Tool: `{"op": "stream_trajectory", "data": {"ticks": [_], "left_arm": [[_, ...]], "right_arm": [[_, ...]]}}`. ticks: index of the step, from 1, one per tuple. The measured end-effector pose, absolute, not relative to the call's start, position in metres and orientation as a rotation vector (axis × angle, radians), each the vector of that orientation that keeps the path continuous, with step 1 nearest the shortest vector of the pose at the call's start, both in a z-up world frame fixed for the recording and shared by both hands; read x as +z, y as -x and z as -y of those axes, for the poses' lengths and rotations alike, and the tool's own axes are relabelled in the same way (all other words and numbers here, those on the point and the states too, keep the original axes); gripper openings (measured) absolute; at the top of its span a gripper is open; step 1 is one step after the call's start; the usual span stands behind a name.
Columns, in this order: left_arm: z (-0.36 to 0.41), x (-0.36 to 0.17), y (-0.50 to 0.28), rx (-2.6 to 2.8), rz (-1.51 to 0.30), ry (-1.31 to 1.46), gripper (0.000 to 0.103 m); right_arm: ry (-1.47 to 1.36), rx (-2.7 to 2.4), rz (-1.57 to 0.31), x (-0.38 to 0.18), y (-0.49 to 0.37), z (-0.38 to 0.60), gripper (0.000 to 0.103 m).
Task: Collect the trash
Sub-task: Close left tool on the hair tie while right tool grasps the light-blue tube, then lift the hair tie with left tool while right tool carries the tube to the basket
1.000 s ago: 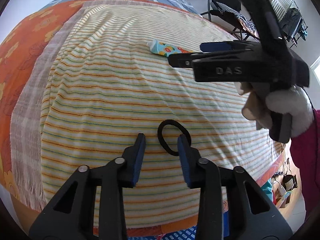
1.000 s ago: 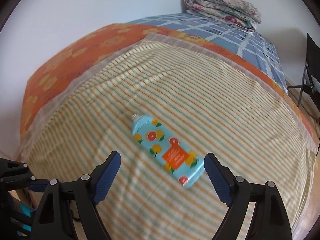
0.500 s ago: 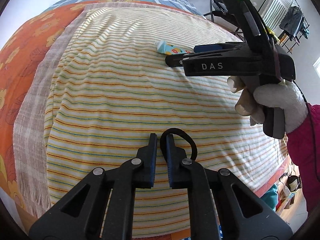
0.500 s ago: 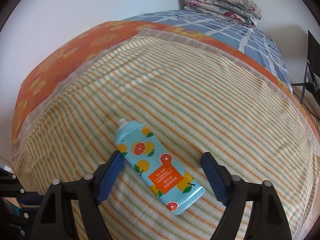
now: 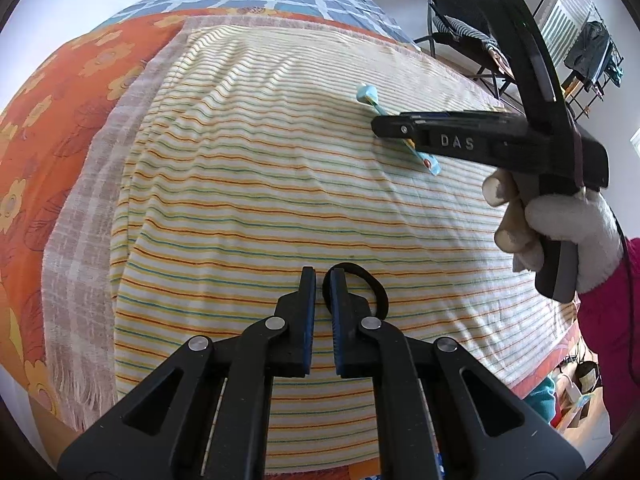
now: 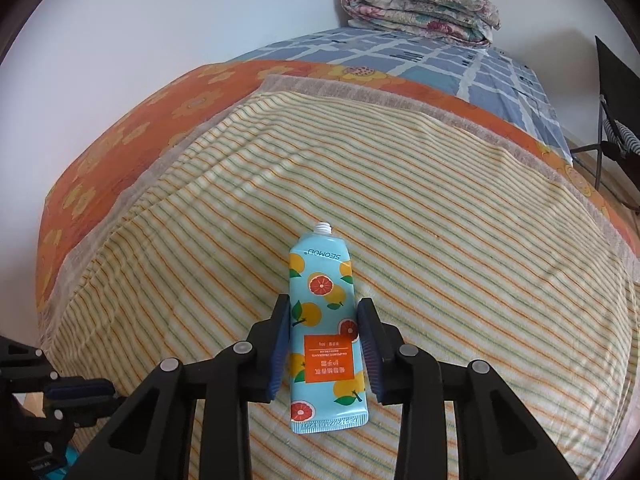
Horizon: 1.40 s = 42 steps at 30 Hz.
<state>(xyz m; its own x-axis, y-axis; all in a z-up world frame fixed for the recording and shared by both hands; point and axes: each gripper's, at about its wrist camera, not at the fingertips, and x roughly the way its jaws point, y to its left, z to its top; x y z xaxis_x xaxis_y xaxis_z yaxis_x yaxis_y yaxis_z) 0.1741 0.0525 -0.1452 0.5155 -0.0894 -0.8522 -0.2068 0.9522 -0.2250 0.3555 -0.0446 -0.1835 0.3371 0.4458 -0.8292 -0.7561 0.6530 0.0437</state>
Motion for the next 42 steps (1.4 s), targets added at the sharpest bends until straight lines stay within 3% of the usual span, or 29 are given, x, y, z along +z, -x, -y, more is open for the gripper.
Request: {"op": "stream_trajectory", "data": {"ticks": [6, 7, 9, 15, 19, 20, 24, 42], "left_arm": [[-0.052, -0.143, -0.169, 0.046, -1.021, 0.336, 0.008], [-0.053, -0.144, -0.169, 0.052, -1.030, 0.342, 0.013], [-0.053, -0.148, -0.169, 0.052, -1.042, 0.364, 0.045], [-0.039, -0.151, -0.171, 0.053, -1.053, 0.315, 0.049], [-0.022, -0.152, -0.174, 0.060, -1.044, 0.205, 0.049], [-0.019, -0.152, -0.174, 0.053, -1.043, 0.185, 0.044], [0.002, -0.151, -0.174, -0.010, -1.044, 0.090, 0.006], [-0.004, -0.111, -0.136, -0.029, -0.974, 0.184, 0.004]], "right_arm": [[0.379, 0.800, -0.915, -0.178, -0.347, 0.049, 0.033], [0.386, 0.800, -0.912, -0.177, -0.345, 0.049, 0.033], [0.399, 0.803, -0.908, -0.176, -0.341, 0.049, 0.033], [0.423, 0.808, -0.904, -0.176, -0.333, 0.049, 0.033], [0.417, 0.795, -0.908, -0.176, -0.332, 0.053, 0.033], [0.416, 0.792, -0.908, -0.175, -0.332, 0.054, 0.033], [0.427, 0.779, -0.903, -0.174, -0.329, 0.059, 0.033], [0.364, 0.792, -0.888, -0.139, -0.281, 0.094, 0.033]]}}
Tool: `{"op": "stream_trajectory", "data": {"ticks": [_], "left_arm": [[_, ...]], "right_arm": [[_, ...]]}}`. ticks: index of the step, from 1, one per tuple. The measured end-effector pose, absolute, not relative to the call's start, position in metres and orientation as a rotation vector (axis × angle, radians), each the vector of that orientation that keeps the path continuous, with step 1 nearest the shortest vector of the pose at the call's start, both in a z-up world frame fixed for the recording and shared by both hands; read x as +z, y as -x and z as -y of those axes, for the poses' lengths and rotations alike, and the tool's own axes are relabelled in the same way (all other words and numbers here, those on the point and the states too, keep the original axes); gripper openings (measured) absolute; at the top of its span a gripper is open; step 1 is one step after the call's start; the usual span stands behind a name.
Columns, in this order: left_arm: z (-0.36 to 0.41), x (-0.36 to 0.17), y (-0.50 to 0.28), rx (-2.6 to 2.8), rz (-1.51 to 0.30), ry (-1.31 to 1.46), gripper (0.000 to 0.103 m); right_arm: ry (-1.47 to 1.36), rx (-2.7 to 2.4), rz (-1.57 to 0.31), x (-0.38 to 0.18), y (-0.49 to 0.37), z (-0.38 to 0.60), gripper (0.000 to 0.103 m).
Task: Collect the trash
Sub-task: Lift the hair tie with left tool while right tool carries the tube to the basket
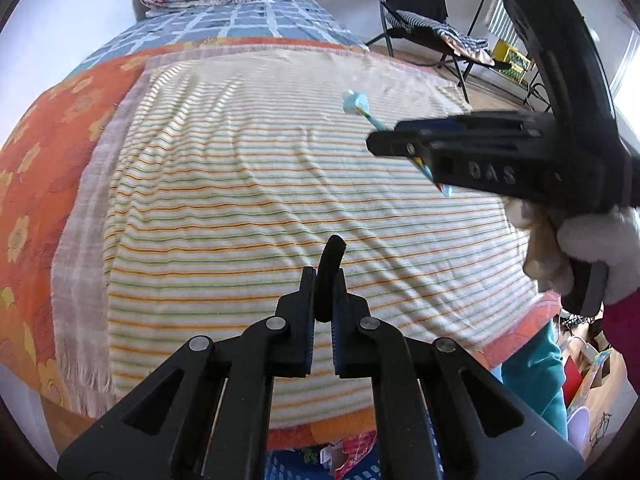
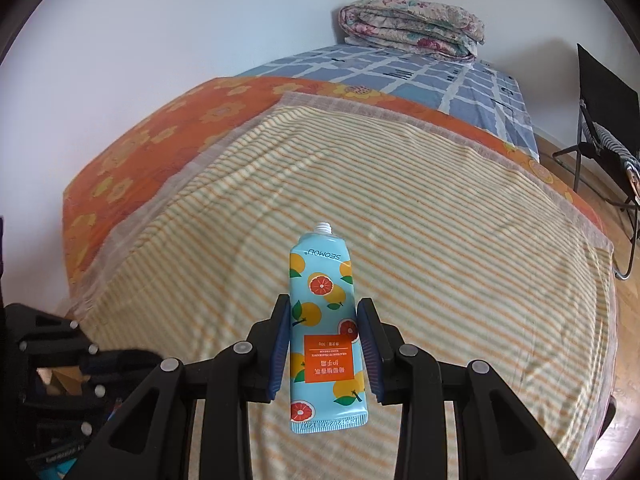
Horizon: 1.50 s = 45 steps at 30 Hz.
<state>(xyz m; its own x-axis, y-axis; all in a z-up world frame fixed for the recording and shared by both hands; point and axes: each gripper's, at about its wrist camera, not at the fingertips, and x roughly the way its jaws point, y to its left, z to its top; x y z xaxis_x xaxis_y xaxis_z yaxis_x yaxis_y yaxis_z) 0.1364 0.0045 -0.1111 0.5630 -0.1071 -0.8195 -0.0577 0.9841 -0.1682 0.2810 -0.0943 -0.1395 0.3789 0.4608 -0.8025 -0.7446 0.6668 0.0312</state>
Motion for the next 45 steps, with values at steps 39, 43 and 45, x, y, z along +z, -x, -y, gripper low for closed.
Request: {"op": "stream_trajectory", "data": {"ticks": [39, 43, 45], "left_arm": [[0.022, -0.127, -0.013, -0.072, -1.007, 0.147, 0.004], [0.027, -0.134, -0.007, -0.075, -1.026, 0.150, 0.004], [0.029, -0.137, -0.005, -0.074, -1.034, 0.151, 0.004]], "right_arm": [[0.270, 0.834, -0.975, -0.156, -0.075, 0.150, 0.034], [0.262, 0.833, -0.998, -0.166, -0.067, 0.154, 0.034], [0.260, 0.833, -1.009, -0.170, -0.065, 0.156, 0.034]]}}
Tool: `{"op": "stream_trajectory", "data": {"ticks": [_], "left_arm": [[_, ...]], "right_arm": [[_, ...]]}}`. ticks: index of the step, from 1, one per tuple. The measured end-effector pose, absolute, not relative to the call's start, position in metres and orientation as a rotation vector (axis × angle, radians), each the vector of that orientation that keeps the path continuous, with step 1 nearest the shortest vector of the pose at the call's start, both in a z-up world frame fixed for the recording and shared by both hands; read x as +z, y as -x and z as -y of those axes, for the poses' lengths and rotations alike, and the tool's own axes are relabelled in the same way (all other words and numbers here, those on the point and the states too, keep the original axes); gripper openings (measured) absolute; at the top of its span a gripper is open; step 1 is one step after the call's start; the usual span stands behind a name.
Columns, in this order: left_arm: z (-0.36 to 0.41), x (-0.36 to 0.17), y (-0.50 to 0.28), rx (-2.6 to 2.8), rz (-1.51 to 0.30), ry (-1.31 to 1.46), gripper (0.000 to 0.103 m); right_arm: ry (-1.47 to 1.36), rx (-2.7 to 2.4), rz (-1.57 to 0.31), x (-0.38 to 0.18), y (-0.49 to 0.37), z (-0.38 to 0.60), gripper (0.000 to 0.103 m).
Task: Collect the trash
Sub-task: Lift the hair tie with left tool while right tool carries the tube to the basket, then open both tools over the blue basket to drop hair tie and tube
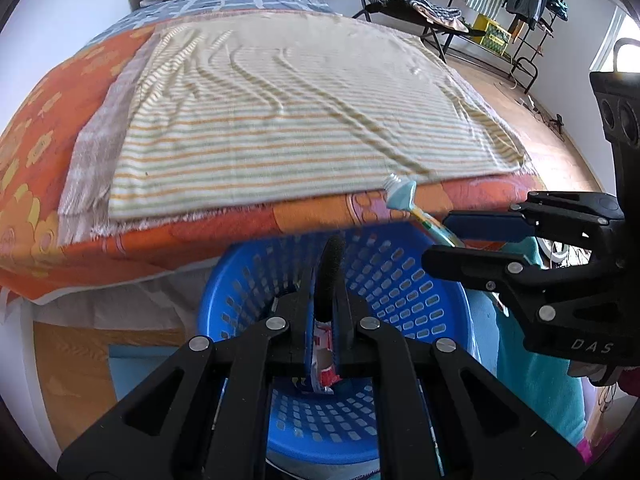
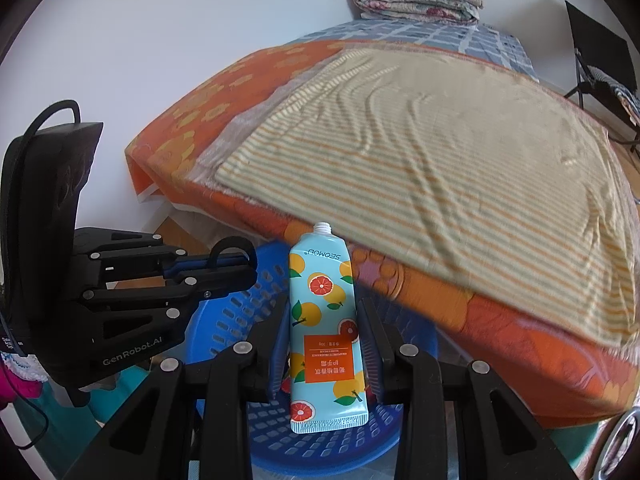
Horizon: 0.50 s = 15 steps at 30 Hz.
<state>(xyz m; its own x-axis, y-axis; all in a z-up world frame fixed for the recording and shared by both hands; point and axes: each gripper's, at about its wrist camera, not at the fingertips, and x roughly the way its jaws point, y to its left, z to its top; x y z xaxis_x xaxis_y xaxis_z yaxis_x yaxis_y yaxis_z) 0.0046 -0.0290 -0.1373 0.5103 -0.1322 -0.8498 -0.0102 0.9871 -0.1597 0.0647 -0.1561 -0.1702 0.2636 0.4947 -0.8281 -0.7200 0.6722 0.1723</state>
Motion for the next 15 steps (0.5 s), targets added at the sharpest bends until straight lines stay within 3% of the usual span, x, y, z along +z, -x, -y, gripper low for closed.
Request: {"op": "stream_trajectory", "data": {"ticks": [15], "left_arm": [[0.029, -0.158, 0.003, -0.063, -1.097, 0.150, 0.004]], "right_arm": [[0.253, 0.818, -1.081, -0.201, -0.055, 0.158, 0.035]]}}
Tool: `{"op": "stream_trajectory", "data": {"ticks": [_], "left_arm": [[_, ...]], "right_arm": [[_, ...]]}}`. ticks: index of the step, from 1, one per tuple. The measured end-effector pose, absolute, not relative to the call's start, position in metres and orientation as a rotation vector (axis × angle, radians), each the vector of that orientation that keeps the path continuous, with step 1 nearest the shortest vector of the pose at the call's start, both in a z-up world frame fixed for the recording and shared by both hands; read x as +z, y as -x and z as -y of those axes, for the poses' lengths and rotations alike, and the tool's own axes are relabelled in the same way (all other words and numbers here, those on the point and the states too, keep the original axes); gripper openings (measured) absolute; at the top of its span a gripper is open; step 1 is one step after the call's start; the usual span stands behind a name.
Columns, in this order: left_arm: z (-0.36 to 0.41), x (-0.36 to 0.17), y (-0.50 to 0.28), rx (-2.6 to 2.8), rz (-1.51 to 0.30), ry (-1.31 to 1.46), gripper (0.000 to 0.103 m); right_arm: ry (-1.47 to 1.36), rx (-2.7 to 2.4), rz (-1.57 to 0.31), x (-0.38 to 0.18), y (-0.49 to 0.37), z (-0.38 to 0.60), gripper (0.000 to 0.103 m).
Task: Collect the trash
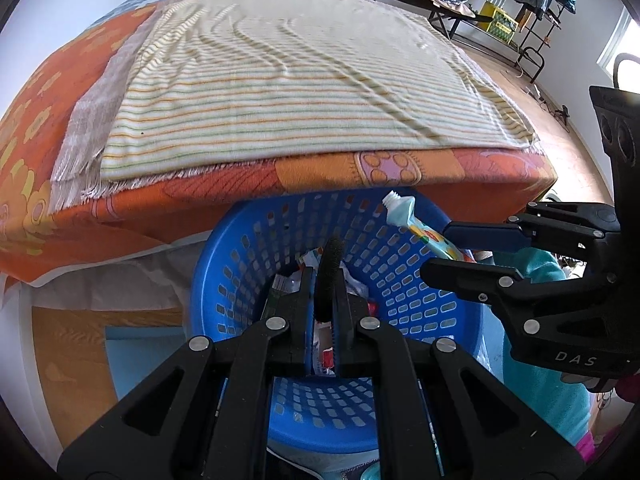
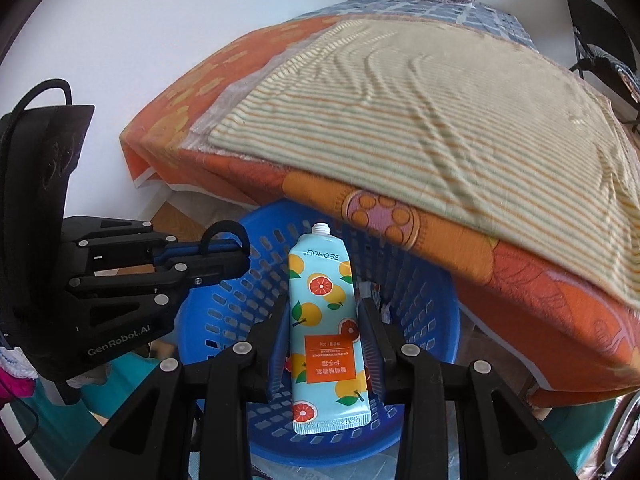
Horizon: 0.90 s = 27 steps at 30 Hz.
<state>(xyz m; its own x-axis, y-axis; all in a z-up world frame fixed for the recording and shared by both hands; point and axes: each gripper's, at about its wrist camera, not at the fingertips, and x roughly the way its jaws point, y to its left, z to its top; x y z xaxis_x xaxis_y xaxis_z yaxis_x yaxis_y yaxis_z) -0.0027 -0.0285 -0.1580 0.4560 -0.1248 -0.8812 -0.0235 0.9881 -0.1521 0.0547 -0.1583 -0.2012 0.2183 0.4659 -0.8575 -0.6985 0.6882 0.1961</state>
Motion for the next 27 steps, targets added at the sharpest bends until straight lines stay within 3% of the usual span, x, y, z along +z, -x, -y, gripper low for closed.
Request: {"op": "stream_trajectory", "data": {"ticks": [9, 10, 12, 16, 20, 22, 27], "left_arm": [[0.022, -0.169, 0.001, -0.035, -1.131, 0.152, 0.006], [0.022, -0.170, 0.001, -0.030, -1.135, 0.154, 0.010], [0.019, -0.171, 0.001, -0.020, -1.138, 0.163, 0.031], [0.016, -0.171, 0.002, -0.005, -1.136, 0.169, 0.036], [0.015, -0.171, 0.000, 0.003, -1.137, 0.171, 0.056], [0.015, -0.171, -0.001, 0.008, -1.138, 0.170, 0.056], [0.011, -0.170, -0.004, 0.031, -1.138, 0.184, 0.059]], "right_arm": [[0.237, 0.798, -1.097, -0.210, -0.057, 0.159, 0.035], [0.237, 0.796, -1.098, -0.210, -0.058, 0.159, 0.035], [0.233, 0.794, -1.101, -0.211, -0.059, 0.160, 0.038], [0.229, 0.781, -1.101, -0.212, -0.058, 0.163, 0.052], [0.219, 0.773, -1.104, -0.213, -0.059, 0.167, 0.058], [0.217, 0.763, -1.101, -0.213, -0.060, 0.167, 0.066], [0.215, 0.741, -1.090, -0.210, -0.062, 0.170, 0.070]]}}
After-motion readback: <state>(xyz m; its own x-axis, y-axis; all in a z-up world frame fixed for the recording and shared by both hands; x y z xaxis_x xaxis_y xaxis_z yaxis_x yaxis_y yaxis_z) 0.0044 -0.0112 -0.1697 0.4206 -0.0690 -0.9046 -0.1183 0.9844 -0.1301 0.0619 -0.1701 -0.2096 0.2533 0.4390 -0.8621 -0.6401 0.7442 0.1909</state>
